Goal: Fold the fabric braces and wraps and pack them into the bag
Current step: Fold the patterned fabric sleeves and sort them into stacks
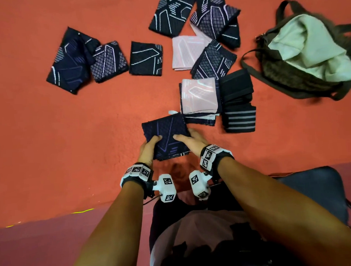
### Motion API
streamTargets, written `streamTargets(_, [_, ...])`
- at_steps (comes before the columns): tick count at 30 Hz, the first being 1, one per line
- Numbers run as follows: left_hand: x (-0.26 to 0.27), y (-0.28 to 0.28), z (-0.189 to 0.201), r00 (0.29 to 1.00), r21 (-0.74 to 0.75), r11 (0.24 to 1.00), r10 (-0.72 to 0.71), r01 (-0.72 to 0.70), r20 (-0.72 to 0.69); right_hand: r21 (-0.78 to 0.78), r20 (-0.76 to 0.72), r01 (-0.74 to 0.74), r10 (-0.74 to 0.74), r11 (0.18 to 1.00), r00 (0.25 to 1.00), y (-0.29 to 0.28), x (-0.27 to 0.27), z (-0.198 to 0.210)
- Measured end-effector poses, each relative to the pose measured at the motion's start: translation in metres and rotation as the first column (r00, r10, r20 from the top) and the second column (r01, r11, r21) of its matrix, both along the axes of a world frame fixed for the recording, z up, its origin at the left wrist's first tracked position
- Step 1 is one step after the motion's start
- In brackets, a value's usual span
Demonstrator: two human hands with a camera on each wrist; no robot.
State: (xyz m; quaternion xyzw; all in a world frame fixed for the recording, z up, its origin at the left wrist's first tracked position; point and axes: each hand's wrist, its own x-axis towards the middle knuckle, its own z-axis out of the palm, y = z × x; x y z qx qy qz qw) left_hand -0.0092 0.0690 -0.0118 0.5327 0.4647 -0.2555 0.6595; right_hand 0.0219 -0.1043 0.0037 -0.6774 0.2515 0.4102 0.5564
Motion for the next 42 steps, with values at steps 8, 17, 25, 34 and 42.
streamTargets(8, [0.047, 0.04, 0.011, 0.998, 0.046, 0.999, -0.031, 0.028, 0.058, -0.002, 0.107, -0.016, 0.016, 1.0, 0.994, 0.043, 0.045, 0.025])
streamTargets(17, [0.098, 0.057, 0.004, 0.984, 0.039, 0.996, -0.084, 0.079, 0.159, -0.051, 0.08, 0.054, -0.05, 0.997, 0.996, 0.06, 0.092, 0.024])
streamTargets(25, [0.116, 0.046, -0.007, 0.972, 0.066, 0.984, -0.175, 0.166, 0.159, -0.141, 0.105, -0.007, 0.022, 0.99, 0.994, 0.057, 0.106, 0.02])
streamTargets(34, [0.117, 0.043, -0.02, 0.951, 0.211, 0.941, -0.29, 0.263, 0.106, -0.272, 0.042, -0.122, 0.138, 0.955, 0.99, 0.048, 0.117, -0.008])
streamTargets(42, [0.118, 0.039, -0.009, 0.927, 0.287, 0.912, -0.345, 0.294, 0.149, -0.345, 0.077, -0.216, 0.257, 0.913, 0.963, 0.048, 0.107, 0.022])
